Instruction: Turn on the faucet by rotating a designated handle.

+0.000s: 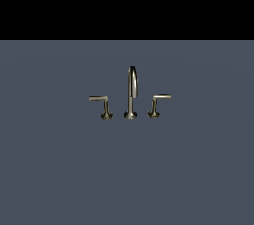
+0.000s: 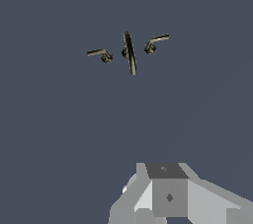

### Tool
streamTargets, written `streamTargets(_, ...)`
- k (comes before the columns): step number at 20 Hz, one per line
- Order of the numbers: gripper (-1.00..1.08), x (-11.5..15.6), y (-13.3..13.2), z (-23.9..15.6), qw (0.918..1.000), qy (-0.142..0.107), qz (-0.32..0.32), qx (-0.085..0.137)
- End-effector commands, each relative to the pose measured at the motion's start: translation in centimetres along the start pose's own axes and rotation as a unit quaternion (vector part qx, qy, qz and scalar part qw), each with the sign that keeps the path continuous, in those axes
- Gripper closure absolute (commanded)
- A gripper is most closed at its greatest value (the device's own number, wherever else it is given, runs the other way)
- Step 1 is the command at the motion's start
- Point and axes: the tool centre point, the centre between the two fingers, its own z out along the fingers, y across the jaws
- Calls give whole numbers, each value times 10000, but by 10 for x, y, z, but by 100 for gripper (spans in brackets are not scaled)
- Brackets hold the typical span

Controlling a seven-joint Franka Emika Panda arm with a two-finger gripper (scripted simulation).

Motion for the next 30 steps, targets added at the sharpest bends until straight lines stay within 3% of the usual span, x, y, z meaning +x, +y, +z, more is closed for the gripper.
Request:
streamTargets(1, 108, 14, 1, 5, 9997, 1, 230, -7)
streamTargets(8, 108, 68, 6, 30, 9938, 12, 1113, -33)
streamTargets(15, 108, 125, 15, 66, 9782, 30, 2075, -63)
streamTargets(22, 108, 177, 27, 113, 9535, 51, 3012, -90)
streamTargets(30, 108, 228, 45, 177, 9146, 79, 4042, -117)
